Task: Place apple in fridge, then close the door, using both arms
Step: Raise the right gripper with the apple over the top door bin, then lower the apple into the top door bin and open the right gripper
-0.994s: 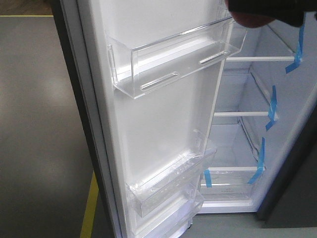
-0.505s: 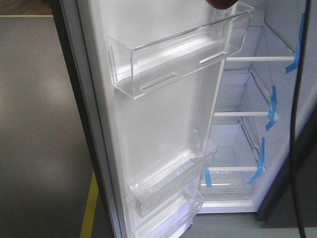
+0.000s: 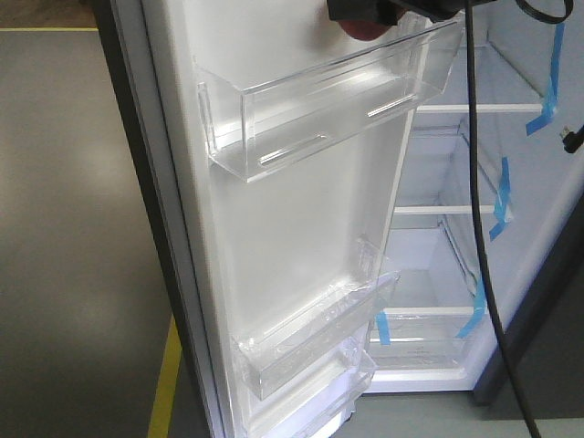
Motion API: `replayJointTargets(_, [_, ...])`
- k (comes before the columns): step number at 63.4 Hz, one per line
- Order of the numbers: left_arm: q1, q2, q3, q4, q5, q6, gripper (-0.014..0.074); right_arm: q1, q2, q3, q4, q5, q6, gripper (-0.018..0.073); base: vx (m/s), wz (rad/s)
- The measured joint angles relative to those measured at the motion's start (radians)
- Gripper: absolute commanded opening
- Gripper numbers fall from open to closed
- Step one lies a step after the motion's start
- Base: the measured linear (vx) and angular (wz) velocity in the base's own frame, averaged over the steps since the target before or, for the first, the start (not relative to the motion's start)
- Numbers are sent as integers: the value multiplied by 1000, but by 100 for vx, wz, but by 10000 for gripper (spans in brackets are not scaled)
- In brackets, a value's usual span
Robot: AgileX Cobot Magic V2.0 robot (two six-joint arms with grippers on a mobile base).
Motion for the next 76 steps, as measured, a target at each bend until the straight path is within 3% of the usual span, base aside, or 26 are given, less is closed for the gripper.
replayJointTargets(10, [0, 0, 0, 0, 0, 0, -6, 0, 15, -3, -2, 2, 12, 391, 0, 0])
replayJointTargets(29, [0, 0, 0, 0, 0, 0, -6, 0, 20, -7, -6, -9, 19, 567, 0, 0])
replayJointTargets(61, [0, 0, 0, 0, 0, 0, -6, 0, -66, 12, -8, 27, 25, 573, 0, 0])
replayJointTargets(76, [0, 0, 0, 0, 0, 0, -6, 0, -281, 266, 63, 3, -35, 573, 0, 0])
